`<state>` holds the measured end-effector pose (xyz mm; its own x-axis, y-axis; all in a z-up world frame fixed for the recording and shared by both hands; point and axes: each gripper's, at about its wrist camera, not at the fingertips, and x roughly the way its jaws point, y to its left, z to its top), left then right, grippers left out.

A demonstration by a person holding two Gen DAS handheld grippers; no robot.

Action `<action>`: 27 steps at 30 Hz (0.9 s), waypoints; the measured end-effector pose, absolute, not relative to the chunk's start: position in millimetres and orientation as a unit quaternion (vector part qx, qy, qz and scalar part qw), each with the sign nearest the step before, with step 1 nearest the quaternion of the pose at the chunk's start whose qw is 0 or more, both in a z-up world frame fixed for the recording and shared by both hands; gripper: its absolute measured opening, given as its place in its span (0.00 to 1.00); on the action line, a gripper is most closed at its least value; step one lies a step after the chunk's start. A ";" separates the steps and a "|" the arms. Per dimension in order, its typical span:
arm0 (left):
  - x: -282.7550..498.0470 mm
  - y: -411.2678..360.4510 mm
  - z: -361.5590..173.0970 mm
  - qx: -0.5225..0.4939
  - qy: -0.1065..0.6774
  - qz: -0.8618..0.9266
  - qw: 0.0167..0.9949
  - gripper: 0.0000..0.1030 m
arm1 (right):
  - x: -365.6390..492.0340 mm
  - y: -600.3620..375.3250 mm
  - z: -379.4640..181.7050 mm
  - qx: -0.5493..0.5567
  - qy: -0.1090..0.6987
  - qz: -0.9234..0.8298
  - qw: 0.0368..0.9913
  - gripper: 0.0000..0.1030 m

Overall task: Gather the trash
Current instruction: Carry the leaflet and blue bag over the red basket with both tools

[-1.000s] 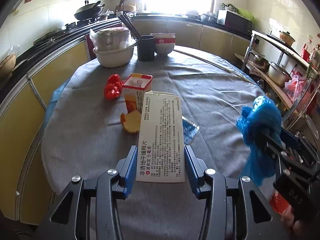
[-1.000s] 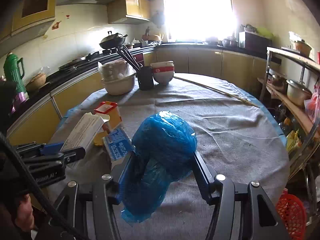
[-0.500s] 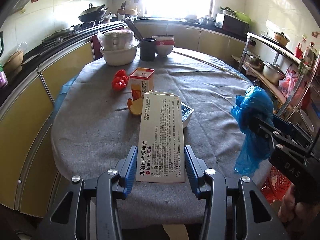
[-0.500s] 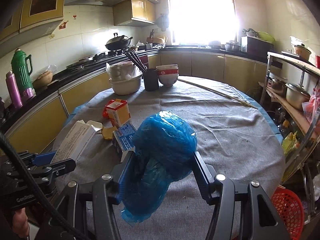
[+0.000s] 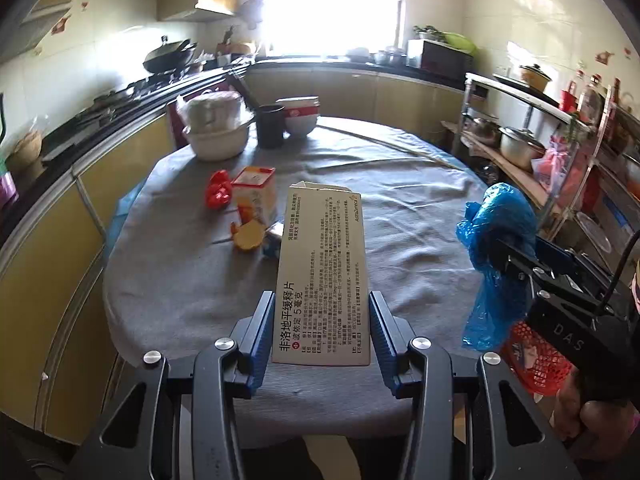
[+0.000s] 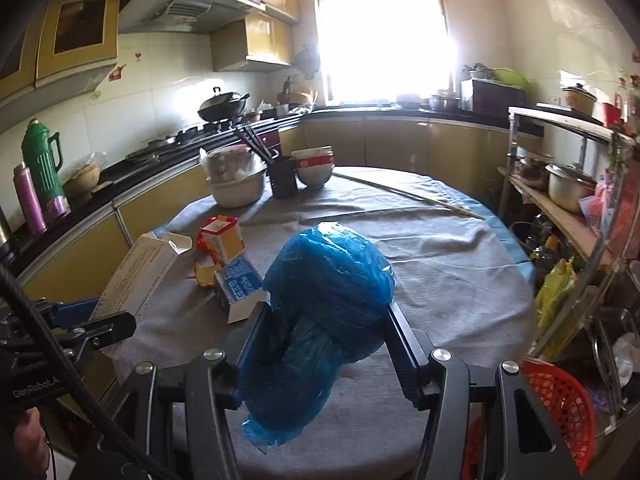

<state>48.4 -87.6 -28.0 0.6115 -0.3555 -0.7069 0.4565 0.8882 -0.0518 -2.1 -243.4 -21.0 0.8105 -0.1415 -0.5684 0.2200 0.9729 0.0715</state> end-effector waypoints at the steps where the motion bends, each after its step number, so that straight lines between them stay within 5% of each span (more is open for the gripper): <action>1: 45.1 -92.5 -25.6 0.069 0.375 -0.232 0.895 0.46 | -5.7 -245.9 -20.0 0.067 0.291 -0.098 0.949 0.58; 27: -28.6 -256.0 -30.2 0.167 0.347 -0.366 0.847 0.46 | -130.0 -385.5 -31.8 0.133 0.271 -0.233 0.925 0.58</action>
